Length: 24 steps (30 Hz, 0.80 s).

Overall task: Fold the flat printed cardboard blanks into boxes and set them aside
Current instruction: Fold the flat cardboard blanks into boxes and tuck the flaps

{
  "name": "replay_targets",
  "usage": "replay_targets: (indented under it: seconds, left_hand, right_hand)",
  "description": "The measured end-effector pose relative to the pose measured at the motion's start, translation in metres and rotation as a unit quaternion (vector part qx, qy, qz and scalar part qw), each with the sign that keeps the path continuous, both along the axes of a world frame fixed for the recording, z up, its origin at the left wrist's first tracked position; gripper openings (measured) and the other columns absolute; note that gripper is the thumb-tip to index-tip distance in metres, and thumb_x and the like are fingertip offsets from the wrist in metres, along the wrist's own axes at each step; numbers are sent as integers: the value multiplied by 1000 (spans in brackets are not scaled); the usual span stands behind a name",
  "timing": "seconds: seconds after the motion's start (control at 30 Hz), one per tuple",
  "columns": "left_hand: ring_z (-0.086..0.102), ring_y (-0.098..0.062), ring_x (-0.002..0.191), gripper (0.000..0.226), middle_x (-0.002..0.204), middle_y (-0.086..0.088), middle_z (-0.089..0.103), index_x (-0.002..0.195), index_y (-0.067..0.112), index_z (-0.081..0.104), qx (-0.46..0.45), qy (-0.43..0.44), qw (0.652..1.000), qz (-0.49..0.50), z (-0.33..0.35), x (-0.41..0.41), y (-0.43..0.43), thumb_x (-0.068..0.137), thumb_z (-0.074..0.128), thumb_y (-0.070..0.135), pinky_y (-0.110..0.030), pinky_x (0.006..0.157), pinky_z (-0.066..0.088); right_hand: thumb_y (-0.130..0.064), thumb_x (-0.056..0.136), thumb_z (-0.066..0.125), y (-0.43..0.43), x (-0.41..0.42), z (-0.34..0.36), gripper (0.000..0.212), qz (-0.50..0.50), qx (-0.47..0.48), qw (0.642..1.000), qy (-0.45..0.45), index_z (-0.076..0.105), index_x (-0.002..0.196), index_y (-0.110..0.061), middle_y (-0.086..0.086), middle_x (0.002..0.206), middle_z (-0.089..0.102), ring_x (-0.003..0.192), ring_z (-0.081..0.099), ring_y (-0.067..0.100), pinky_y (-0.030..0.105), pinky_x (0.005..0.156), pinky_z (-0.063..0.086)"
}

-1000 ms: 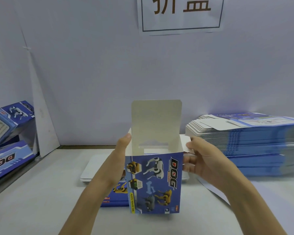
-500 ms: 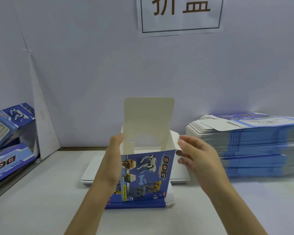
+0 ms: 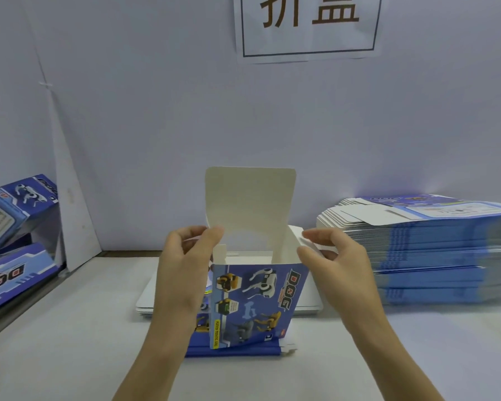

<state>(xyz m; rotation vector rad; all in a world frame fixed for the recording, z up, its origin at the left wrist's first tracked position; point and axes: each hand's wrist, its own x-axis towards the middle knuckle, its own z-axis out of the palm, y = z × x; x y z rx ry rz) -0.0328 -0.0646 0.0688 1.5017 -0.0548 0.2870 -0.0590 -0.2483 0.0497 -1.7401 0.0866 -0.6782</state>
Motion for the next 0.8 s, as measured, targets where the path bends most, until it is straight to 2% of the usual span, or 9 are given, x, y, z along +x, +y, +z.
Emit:
replay_targets:
  seconds: [0.1,0.17,0.27,0.33,0.43,0.5,0.63,0.73,0.8]
  left_hand:
    - [62,-25,88,52,96,-13,64,98,17,53,9,22,1000,-3,1,2,2,65,62,57,-32,70,51]
    - [64,-34,94,46,101,-19,66,100,13,55,5,36,999,-11,-1,7,7,74,67,50,-39,77,55]
    - [69,-30,88,29,96,-21,70,102,6,64,-64,35,996,-44,-7,21,20,88,63,32,-40,82,57]
    - [70,-17,67,17,81,-11,73,94,7,67,-167,62,980,-88,-14,28,31,88,62,22,-27,63,59]
    - [69,-14,54,18,75,-11,73,85,3,73,-332,188,907,-176,-25,31,40,81,62,17,-19,44,53]
    - [68,-14,51,20,71,-12,72,75,1,76,-342,228,889,-202,-29,34,43,75,66,17,-19,41,53]
    - [64,-13,46,11,61,-7,68,81,5,66,-291,167,929,-155,-23,43,48,73,65,13,-20,43,54]
    - [70,-20,57,33,80,-18,72,96,-2,67,-342,210,892,-207,-23,36,46,65,73,9,-21,42,54]
    - [70,-23,57,58,83,-24,71,90,-8,73,-362,238,863,-260,-26,33,44,37,93,1,-22,38,52]
  right_hand:
    - [-16,87,66,3,0,0,16,-6,-33,999,-1,63,92,-31,-14,98,67,90,66,9,20,66,52]
    - [-18,87,67,2,0,1,13,-17,-42,999,-1,64,92,-30,-11,96,69,89,67,10,31,74,57]
    - [-19,85,70,-2,-2,2,15,-17,-40,999,3,64,90,-31,-14,92,71,82,66,0,21,71,55]
    - [-20,83,71,-2,-2,2,15,-17,-45,999,4,64,88,-32,-16,88,70,77,65,-9,8,61,49]
    - [-21,85,70,6,-1,1,12,-13,-64,998,4,63,90,-29,-19,86,68,73,61,-16,3,54,44]
    - [-21,87,68,10,-1,-2,9,-20,-76,997,-2,63,89,-28,-18,85,68,72,62,-12,4,53,44]
    - [-20,90,66,10,1,-4,7,-22,-41,999,-4,62,90,-25,-17,85,65,72,63,-8,3,50,42]
    - [-20,90,65,8,3,-4,11,-26,-32,999,2,60,85,-29,-14,86,66,76,61,-2,6,51,44]
    - [-20,90,65,8,4,-4,9,-25,-24,999,5,62,85,-27,-13,85,68,75,63,-1,8,52,44]
